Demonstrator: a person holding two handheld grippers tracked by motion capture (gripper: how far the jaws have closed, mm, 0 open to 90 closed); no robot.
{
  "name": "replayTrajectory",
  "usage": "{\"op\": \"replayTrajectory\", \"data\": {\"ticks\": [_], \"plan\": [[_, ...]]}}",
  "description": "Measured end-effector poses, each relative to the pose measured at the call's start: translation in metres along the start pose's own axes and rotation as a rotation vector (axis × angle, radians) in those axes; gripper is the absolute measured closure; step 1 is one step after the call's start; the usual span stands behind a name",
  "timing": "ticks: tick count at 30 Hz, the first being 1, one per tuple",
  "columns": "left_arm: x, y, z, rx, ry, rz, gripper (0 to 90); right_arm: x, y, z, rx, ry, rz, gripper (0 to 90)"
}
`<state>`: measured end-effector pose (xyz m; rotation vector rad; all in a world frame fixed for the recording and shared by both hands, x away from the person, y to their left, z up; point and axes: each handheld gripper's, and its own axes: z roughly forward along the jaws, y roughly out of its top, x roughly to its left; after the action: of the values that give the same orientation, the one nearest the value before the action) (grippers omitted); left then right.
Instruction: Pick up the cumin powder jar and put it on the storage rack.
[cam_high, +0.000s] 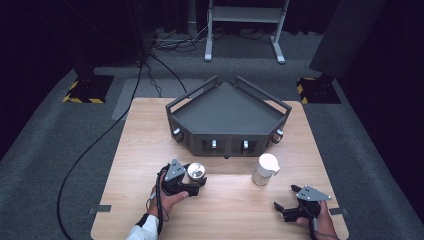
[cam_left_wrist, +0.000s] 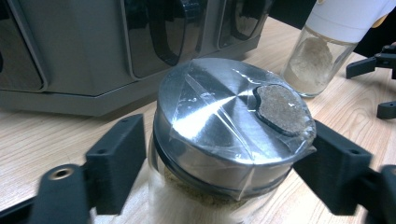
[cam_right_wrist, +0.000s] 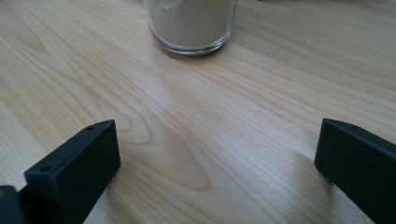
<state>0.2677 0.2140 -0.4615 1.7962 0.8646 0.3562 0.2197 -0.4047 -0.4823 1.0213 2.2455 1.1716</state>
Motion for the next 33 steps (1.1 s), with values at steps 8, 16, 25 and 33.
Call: {"op": "replayTrajectory", "data": {"ticks": [8,16,25,33], "plan": [[0.000,-0.001,0.001,-0.002,0.002,0.028,28.7,0.000,0.000,0.000,0.000,0.000,0.000,0.0],[-0.006,0.004,0.002,0.011,0.021,0.034,29.6,0.000,0.000,0.000,0.000,-0.001,0.001,0.0],[-0.009,0.007,-0.001,0.003,0.034,0.001,30.0,0.000,0.000,0.000,0.000,-0.004,0.003,0.0],[-0.010,0.025,-0.008,0.011,0.015,-0.027,30.1,0.001,0.000,0.000,0.000,-0.004,0.004,0.0]]}}
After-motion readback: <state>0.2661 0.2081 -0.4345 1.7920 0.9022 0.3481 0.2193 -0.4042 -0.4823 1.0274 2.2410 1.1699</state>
